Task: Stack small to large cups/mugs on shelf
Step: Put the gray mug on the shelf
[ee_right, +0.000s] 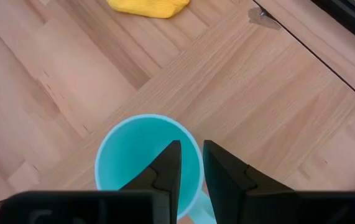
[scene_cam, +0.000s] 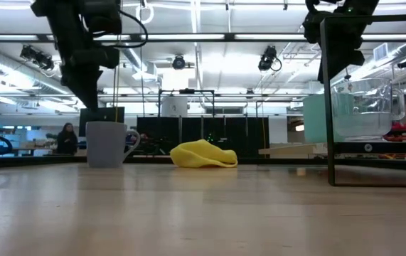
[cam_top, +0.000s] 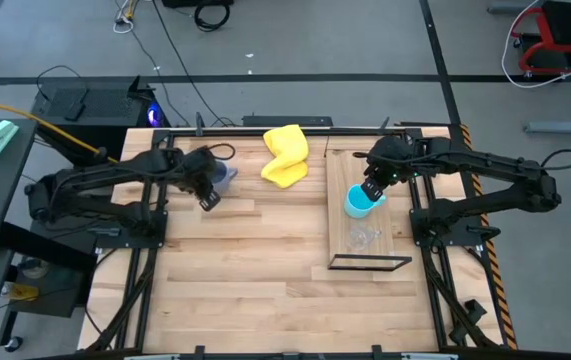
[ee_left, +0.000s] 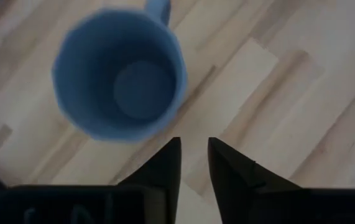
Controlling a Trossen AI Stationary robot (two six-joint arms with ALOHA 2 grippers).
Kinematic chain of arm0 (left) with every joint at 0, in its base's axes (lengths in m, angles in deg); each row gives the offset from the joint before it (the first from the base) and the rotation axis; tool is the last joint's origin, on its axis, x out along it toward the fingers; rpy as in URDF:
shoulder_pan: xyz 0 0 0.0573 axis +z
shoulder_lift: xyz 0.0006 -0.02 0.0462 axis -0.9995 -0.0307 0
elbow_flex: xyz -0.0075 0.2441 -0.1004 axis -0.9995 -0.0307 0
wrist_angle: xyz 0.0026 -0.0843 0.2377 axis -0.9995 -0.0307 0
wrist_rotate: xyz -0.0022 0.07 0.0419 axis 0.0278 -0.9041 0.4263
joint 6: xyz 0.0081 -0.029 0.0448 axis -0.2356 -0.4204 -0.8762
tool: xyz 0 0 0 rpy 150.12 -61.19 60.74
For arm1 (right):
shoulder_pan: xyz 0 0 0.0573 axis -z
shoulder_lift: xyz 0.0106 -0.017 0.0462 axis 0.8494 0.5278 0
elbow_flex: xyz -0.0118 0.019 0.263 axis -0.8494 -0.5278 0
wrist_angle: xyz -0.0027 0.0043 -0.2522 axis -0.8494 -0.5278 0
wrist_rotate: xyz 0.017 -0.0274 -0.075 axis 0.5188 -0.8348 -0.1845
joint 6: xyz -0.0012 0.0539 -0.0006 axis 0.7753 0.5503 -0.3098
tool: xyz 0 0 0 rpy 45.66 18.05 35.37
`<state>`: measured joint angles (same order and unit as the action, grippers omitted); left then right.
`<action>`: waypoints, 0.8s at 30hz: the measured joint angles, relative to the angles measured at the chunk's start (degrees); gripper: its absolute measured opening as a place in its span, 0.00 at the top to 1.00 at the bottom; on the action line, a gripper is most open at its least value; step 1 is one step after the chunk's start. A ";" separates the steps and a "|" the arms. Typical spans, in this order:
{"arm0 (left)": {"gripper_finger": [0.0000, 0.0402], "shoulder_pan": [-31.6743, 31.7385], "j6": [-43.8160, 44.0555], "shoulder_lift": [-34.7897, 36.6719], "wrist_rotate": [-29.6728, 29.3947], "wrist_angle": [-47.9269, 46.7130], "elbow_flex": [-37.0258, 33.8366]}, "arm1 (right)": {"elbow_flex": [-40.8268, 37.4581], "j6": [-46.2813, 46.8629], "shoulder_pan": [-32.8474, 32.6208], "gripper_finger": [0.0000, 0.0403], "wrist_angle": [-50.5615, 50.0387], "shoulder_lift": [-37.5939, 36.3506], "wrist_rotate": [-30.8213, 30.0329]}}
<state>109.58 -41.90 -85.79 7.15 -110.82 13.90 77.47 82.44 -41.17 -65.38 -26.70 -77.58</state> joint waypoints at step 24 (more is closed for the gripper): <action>0.70 4.30 -12.94 -12.24 -2.24 5.89 -0.81 | 0.00 -0.14 0.00 0.81 0.63 0.00 0.00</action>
<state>113.88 -54.84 -98.03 4.91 -104.93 13.09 77.47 82.29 -41.17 -64.75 -26.70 -77.58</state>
